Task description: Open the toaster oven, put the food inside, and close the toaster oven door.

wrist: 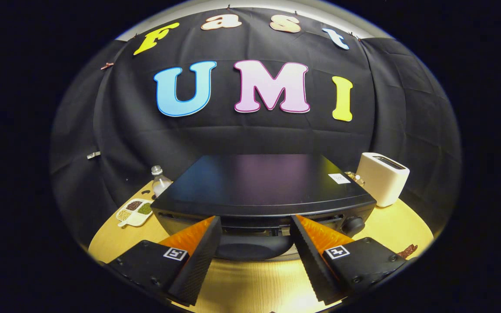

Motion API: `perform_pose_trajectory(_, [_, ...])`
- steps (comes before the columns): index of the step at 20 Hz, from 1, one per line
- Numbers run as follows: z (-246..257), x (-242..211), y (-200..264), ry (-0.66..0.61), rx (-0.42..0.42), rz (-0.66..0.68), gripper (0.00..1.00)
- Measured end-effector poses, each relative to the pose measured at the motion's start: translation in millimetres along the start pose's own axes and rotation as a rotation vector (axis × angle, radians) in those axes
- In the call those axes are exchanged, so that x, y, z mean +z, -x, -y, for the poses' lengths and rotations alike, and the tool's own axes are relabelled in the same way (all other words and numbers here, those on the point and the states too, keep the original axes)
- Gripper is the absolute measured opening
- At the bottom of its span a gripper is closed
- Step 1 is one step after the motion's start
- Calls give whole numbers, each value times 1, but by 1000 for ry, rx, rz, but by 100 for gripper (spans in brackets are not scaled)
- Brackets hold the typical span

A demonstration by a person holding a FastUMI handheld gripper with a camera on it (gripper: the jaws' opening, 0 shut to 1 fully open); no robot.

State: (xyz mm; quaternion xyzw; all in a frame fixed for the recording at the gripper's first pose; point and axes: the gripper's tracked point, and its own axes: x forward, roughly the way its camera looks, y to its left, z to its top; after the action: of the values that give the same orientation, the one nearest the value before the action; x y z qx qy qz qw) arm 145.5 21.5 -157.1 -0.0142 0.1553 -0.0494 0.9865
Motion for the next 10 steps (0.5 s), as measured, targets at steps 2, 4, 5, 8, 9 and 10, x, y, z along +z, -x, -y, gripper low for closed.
perform_pose_trajectory(2, [-1,-7,10,-10,8,-9,98])
perform_pose_trajectory(4, [0,-16,19,-11,15,-18,98])
perform_pose_trajectory(5, [0,-20,24,-13,18,-25,98])
perform_pose_trajectory(8, [0,-31,36,-20,29,-37,98])
perform_pose_trajectory(9, [0,-34,39,-19,32,-44,98])
perform_pose_trajectory(10, [0,-36,42,-19,35,-47,98])
